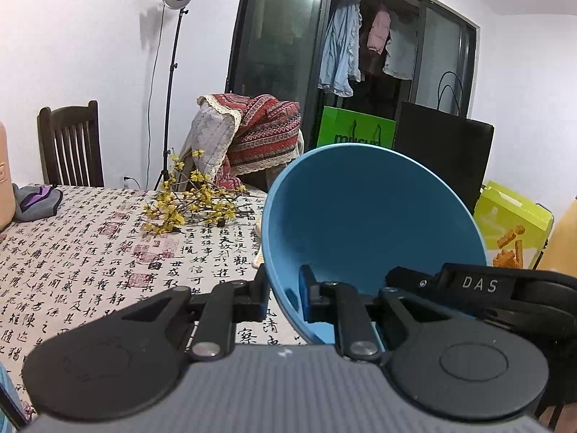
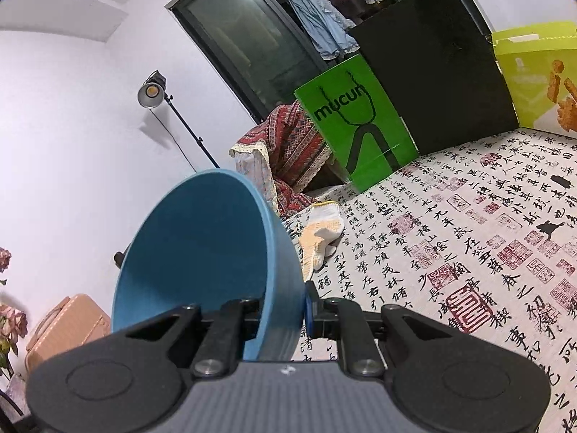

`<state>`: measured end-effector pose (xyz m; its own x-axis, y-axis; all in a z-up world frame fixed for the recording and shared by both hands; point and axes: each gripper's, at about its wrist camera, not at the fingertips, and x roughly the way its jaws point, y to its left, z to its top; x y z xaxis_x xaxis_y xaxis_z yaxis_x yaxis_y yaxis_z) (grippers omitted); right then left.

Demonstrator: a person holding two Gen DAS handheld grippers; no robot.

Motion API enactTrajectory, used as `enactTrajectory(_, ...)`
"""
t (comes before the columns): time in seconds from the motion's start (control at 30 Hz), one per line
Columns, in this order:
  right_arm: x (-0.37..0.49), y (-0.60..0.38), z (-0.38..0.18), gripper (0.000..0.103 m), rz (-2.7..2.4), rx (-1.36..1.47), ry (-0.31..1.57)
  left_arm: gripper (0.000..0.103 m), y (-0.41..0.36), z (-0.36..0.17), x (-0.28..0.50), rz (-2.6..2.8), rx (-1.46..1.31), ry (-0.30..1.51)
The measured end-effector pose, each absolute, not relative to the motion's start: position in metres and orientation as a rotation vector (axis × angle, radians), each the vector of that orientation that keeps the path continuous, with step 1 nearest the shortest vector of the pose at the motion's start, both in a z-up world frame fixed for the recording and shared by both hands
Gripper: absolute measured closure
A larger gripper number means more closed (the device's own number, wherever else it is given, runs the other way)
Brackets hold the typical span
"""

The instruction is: Organize plates and bowls

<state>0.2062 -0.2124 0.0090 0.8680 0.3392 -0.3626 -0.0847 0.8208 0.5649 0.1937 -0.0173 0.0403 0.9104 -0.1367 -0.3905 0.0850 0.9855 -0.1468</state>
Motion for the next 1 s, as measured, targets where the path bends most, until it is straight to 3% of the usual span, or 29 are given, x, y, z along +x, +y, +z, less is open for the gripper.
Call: enactTrajectory(1.0,0.199,-0.150,0.013,0.089,0.365,0.528,0.499,0.086,0.041,0.043,0.158,0.018,-0.172,0.384)
